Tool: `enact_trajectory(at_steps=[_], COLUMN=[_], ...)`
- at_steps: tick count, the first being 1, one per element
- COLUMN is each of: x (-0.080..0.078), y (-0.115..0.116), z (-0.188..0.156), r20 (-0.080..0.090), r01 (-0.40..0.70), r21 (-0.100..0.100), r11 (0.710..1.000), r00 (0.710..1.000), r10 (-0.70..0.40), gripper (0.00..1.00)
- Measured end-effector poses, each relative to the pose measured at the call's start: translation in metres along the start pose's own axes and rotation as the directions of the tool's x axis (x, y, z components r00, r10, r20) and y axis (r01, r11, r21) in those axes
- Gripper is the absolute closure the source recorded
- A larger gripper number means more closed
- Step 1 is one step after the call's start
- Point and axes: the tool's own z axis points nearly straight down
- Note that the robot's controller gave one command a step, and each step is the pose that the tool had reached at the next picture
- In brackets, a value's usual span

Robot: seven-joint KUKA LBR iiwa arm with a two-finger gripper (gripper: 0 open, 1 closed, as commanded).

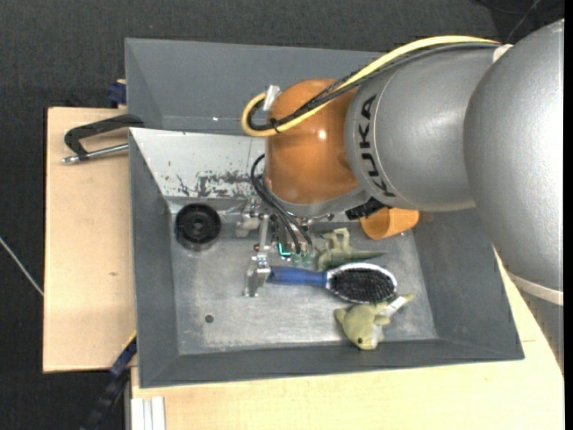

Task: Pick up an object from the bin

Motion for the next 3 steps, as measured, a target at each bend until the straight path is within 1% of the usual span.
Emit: enact_trajectory(at_steps=[1, 2, 3], x=[-0.026, -0.029, -0.032], y=[-0.084, -0.082, -0.056], z=[0.067, 0.063, -0.061], r20=[0.012, 0.023, 0.023], r01=[0.158, 0.160, 0.171], r21=[-0.002, -0.001, 0.000], r11=[0.987, 0.987, 0.985], r00=[0.987, 0.987, 0.985], r10=[-0.158, -0.160, -0.171], gripper=[0.00, 1.00, 1.00])
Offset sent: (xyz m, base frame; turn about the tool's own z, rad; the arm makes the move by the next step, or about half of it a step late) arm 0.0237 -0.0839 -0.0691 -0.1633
